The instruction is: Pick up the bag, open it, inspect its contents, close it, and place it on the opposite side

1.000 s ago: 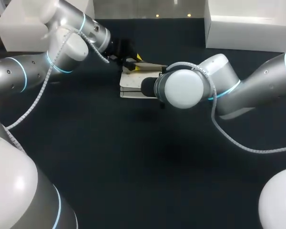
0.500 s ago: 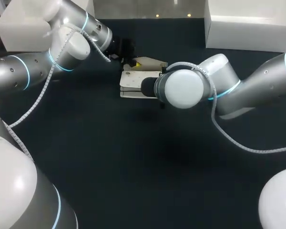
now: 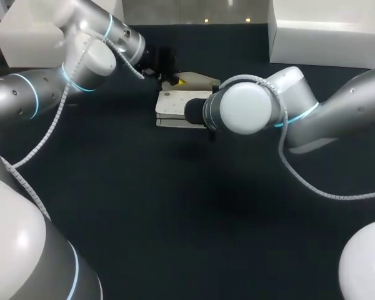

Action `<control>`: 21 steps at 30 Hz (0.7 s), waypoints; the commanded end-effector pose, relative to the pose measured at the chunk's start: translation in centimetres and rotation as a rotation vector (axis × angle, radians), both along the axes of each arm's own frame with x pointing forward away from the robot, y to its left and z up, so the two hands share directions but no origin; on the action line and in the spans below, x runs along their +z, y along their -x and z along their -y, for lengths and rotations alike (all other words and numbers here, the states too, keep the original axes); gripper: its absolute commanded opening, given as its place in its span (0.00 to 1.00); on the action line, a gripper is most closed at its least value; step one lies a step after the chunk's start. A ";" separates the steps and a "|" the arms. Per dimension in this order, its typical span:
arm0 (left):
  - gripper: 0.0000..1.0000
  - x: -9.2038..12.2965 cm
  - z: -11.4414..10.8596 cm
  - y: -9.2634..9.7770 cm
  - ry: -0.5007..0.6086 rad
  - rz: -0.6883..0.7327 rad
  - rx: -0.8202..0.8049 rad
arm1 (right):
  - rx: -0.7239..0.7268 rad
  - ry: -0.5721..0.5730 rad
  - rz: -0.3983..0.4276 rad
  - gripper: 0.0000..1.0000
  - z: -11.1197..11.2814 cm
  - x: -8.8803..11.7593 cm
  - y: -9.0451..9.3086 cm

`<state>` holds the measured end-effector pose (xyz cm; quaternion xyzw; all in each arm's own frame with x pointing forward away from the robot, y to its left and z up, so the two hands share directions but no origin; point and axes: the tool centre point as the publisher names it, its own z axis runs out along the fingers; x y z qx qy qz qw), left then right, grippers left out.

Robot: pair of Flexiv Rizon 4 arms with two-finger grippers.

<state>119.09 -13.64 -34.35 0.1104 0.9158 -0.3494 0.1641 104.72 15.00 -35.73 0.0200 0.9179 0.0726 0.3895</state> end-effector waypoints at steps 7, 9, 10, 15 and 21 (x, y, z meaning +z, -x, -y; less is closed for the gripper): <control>0.00 3.2 -0.9 0.1 0.012 -0.027 -0.005 | 0.030 0.010 -0.033 1.00 0.4 6.3 2.4; 0.00 3.9 -1.0 0.2 0.017 -0.032 -0.004 | 0.028 0.010 -0.033 1.00 0.4 7.0 2.4; 0.00 4.3 -1.1 0.2 0.024 -0.038 -0.005 | 0.026 0.013 -0.032 0.96 0.4 7.4 2.4; 0.00 5.8 -1.4 1.0 0.026 -0.040 -0.006 | 0.005 0.025 -0.043 0.30 0.2 8.6 2.1; 0.00 6.9 -1.8 2.1 0.032 -0.051 0.000 | -0.007 0.037 -0.072 0.00 -0.2 9.5 1.9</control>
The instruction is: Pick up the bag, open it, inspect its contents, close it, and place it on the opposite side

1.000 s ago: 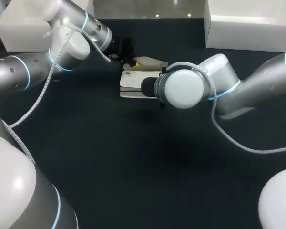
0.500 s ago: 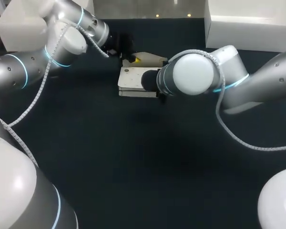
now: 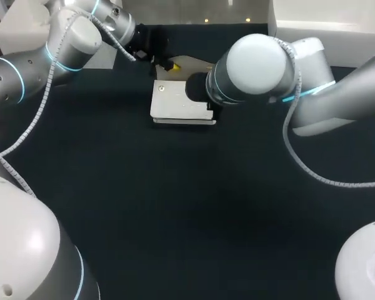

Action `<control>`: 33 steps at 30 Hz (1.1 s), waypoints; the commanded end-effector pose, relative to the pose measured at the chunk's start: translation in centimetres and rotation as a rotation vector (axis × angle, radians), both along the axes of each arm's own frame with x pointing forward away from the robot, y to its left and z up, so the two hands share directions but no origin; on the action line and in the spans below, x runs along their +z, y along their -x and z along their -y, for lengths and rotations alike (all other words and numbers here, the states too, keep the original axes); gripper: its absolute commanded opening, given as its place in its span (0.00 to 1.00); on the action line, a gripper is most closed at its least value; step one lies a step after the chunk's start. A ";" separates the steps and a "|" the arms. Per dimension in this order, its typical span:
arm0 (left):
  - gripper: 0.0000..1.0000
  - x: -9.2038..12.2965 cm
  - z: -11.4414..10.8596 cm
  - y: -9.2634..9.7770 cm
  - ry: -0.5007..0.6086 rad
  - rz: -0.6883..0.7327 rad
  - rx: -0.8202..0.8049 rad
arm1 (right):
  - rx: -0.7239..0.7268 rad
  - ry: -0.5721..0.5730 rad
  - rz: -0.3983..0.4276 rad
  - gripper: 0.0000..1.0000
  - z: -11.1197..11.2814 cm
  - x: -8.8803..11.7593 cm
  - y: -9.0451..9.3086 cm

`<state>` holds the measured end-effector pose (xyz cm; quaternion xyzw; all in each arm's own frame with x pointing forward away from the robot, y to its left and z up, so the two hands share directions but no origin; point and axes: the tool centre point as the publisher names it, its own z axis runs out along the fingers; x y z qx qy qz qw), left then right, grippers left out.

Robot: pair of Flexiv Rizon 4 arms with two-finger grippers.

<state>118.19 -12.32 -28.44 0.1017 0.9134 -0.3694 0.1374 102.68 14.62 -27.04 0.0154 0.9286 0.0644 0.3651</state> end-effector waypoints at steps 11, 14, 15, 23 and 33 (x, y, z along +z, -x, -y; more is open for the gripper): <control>0.00 2.4 -1.0 2.6 -0.012 0.029 0.034 | -0.007 0.006 -0.108 0.00 -1.5 2.2 -1.0; 0.00 2.4 -1.0 2.6 -0.012 0.029 0.034 | -0.012 0.003 -0.113 0.00 -1.4 2.3 -1.2; 0.00 2.4 -1.0 2.6 -0.012 0.029 0.034 | -0.012 0.003 -0.113 0.00 -1.4 2.3 -1.2; 0.00 2.4 -1.0 2.6 -0.012 0.029 0.034 | -0.012 0.003 -0.113 0.00 -1.4 2.3 -1.2; 0.00 4.1 -1.2 3.6 -0.029 0.035 0.032 | 0.005 0.038 -0.082 0.00 -2.3 2.5 -4.7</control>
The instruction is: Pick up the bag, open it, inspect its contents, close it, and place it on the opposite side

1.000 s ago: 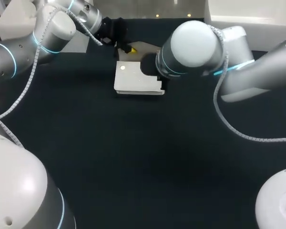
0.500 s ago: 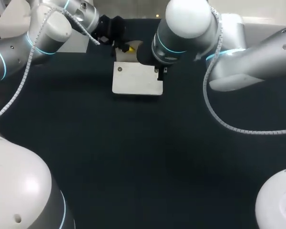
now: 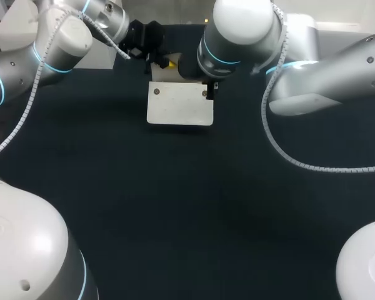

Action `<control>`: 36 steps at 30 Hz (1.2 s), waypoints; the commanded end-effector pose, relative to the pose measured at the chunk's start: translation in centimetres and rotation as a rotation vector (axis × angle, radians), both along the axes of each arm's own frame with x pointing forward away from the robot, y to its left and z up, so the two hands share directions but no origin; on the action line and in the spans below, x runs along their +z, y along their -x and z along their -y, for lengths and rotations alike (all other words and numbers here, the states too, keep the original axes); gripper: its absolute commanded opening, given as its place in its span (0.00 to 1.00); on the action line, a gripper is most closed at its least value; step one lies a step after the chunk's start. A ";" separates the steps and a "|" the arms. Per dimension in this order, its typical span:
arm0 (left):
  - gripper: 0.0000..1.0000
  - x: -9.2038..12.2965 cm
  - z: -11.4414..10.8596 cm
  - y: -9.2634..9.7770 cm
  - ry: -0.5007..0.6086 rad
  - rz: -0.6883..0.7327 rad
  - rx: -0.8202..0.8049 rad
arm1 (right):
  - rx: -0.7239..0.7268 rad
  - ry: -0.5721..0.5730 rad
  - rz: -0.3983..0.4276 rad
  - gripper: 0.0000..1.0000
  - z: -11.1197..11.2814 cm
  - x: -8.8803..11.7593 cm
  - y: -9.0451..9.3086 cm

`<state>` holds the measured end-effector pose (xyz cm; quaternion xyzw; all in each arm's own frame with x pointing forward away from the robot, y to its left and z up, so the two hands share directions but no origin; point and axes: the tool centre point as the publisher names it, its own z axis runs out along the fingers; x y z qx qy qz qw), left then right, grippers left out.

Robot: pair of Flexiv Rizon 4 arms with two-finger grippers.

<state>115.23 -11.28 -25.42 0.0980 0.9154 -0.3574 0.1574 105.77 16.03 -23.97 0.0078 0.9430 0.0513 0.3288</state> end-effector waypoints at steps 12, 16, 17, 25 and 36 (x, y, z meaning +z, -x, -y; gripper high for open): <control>0.00 1.8 -0.6 0.9 0.022 -0.049 0.011 | 0.023 0.022 0.014 0.00 -1.1 -1.4 -4.9; 0.00 1.9 -0.7 0.8 0.023 -0.055 0.010 | 0.027 0.024 0.014 0.00 -0.9 -1.9 -5.6; 0.00 1.9 -0.7 0.8 0.023 -0.056 0.011 | 0.030 0.025 0.010 0.00 -0.9 -2.1 -5.8; 0.00 2.2 -0.5 0.9 0.029 -0.070 0.012 | 0.055 0.028 -0.029 0.00 -1.4 -3.4 -6.5; 0.00 2.7 -0.6 1.0 0.041 -0.072 0.027 | 0.073 0.042 -0.070 0.00 -1.9 -4.7 -6.6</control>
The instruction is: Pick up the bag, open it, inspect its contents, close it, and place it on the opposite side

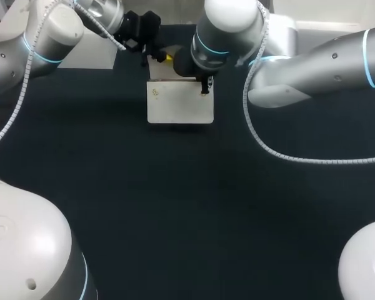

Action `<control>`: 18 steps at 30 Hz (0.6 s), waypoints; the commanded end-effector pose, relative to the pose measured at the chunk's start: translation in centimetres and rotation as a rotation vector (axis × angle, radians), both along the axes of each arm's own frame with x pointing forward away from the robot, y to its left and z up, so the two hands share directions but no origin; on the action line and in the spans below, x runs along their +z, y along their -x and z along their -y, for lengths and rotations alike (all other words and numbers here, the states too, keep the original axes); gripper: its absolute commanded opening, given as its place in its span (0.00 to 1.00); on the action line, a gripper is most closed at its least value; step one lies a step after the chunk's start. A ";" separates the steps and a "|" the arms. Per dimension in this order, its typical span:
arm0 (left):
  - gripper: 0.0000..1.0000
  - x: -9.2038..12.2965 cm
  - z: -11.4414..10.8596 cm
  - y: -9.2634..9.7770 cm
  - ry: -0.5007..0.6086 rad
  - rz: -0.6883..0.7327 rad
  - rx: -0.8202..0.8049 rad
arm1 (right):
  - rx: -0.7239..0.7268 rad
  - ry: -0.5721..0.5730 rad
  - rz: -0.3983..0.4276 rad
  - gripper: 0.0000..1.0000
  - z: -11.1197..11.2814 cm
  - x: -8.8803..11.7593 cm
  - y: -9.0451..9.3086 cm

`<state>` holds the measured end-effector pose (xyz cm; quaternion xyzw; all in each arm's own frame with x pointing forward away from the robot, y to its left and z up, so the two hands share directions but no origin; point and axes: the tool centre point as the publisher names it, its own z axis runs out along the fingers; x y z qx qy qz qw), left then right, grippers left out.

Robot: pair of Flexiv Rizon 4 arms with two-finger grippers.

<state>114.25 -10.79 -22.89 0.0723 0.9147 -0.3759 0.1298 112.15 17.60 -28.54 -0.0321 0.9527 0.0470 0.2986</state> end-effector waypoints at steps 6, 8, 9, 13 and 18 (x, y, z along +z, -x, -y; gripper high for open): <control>0.00 0.2 -0.2 -0.1 0.025 -0.007 0.029 | -0.004 0.008 -0.028 0.00 -0.2 -0.7 0.5; 0.00 0.2 -0.3 -0.2 0.036 -0.012 0.041 | -0.005 0.007 -0.036 0.00 -0.2 -0.9 0.8; 0.00 0.2 -0.3 -0.3 0.037 -0.013 0.044 | -0.006 0.008 -0.039 0.00 -0.2 -1.0 0.9; 0.00 0.5 -0.5 -0.4 0.051 -0.017 0.060 | -0.009 0.003 -0.048 0.00 -0.3 -1.2 1.4; 0.00 0.6 -0.6 -0.4 0.060 -0.016 0.069 | -0.011 -0.004 -0.057 0.00 -0.4 -1.5 2.0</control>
